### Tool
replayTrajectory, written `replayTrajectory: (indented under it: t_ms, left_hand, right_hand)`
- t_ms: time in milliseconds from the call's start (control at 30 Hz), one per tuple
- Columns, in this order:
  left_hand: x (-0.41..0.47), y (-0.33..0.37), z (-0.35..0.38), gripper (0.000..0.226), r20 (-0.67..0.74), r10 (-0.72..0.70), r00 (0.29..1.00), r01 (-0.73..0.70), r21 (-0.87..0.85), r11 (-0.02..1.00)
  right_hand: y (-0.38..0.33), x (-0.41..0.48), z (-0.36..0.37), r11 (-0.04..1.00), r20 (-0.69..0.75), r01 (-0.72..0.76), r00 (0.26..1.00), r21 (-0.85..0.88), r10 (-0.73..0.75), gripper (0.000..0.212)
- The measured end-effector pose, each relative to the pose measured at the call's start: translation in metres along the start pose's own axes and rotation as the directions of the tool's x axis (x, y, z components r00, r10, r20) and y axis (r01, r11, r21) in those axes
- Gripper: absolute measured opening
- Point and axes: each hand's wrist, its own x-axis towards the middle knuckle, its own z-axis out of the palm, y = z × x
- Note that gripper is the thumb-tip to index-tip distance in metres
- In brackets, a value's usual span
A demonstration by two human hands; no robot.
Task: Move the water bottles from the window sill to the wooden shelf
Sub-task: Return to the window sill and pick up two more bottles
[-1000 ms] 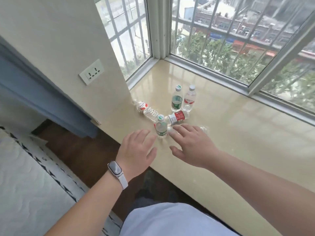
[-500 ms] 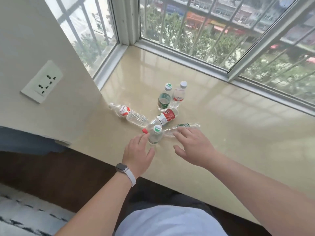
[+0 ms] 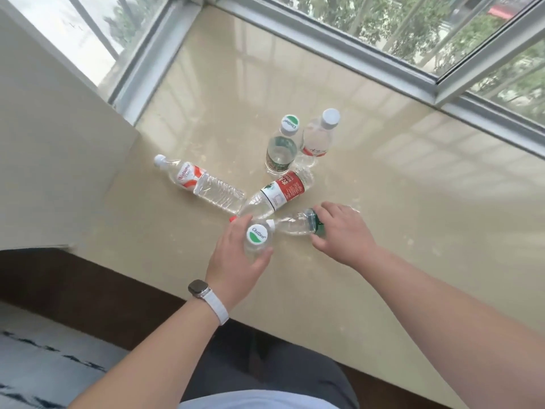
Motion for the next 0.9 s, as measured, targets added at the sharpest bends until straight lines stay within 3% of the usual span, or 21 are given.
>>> replayTrajectory:
  t_ms: [133, 267, 467, 633, 900]
  left_hand:
    - [0.004, -0.004, 0.003, 0.071, -0.001, -0.032, 0.999, 0.032, -0.051, 0.998]
    - [0.004, -0.01, 0.0, 0.067, 0.01, -0.039, 0.999, 0.039, -0.102, 0.994]
    - [-0.001, -0.007, -0.007, 0.067, -0.009, -0.085, 0.996, 0.083, -0.135, 0.987]
    - [-0.014, 0.009, -0.021, 0.063, -0.002, -0.068, 0.998, 0.067, -0.164, 0.984]
    - [-0.046, 0.036, -0.049, 0.061, 0.016, 0.043, 0.999, -0.038, -0.226, 0.973]
  right_hand:
    - [0.012, 0.014, 0.022, 0.997, 0.05, 0.047, 0.998, -0.054, -0.044, 0.07]
    - [0.017, 0.024, 0.034, 0.992, 0.005, 0.088, 0.996, -0.088, -0.088, 0.069]
    - [0.016, 0.031, 0.027, 0.986, 0.043, 0.081, 0.996, -0.147, -0.075, 0.05]
    - [0.004, 0.001, 0.011, 0.999, 0.054, 0.011, 0.999, -0.045, -0.009, 0.061]
    - [-0.049, -0.068, -0.03, 0.974, -0.09, -0.13, 0.985, 0.186, 0.148, 0.061]
